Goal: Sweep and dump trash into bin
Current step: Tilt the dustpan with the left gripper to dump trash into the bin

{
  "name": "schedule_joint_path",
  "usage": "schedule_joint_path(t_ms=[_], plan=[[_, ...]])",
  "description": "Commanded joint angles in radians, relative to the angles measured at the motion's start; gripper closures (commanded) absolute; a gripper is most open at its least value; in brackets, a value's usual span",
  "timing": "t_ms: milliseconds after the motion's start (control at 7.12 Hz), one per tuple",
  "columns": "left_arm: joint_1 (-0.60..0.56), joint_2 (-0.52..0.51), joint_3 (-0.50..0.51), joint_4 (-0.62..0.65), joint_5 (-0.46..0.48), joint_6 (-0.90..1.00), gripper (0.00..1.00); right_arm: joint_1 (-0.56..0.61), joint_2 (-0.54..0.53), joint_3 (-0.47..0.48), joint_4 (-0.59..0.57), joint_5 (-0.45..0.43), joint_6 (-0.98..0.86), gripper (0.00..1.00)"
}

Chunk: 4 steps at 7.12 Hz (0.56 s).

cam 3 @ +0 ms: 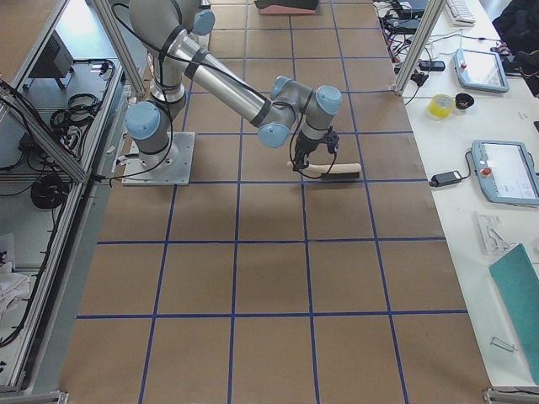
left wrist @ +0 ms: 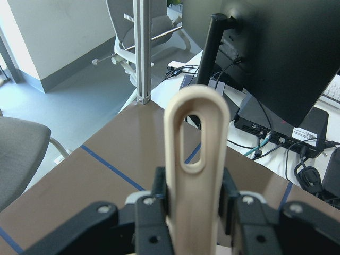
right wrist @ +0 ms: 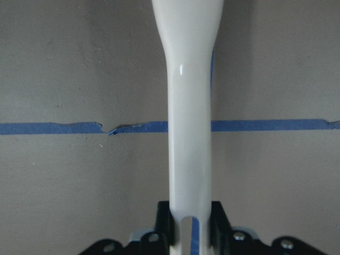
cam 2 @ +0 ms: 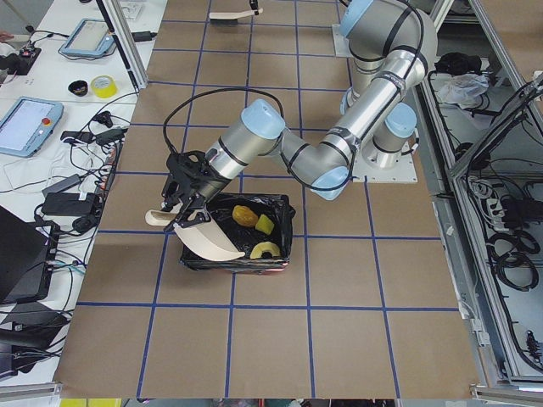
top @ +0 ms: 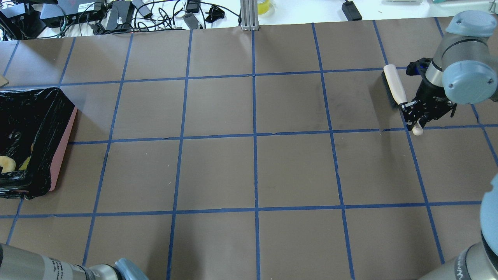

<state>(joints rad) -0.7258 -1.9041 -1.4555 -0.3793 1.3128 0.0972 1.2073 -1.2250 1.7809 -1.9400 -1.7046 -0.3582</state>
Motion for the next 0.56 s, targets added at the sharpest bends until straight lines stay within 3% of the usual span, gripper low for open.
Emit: schedule_joint_path(t_ms=[0,140,421], plan=[[-0.039,0.005,-0.002,0.008,0.009,-0.002,1.0,0.0,0.002,0.0,-0.004,-0.007,0.001,0.25],[-0.049,0.001,-0.003,-0.013,0.022,-0.04,1.0,0.0,0.002,0.0,-0.007,-0.007,0.002,0.21],[-0.194,-0.009,-0.003,-0.109,0.245,-0.26,1.0,0.0,-0.01,-0.012,0.007,-0.012,0.004,0.11]])
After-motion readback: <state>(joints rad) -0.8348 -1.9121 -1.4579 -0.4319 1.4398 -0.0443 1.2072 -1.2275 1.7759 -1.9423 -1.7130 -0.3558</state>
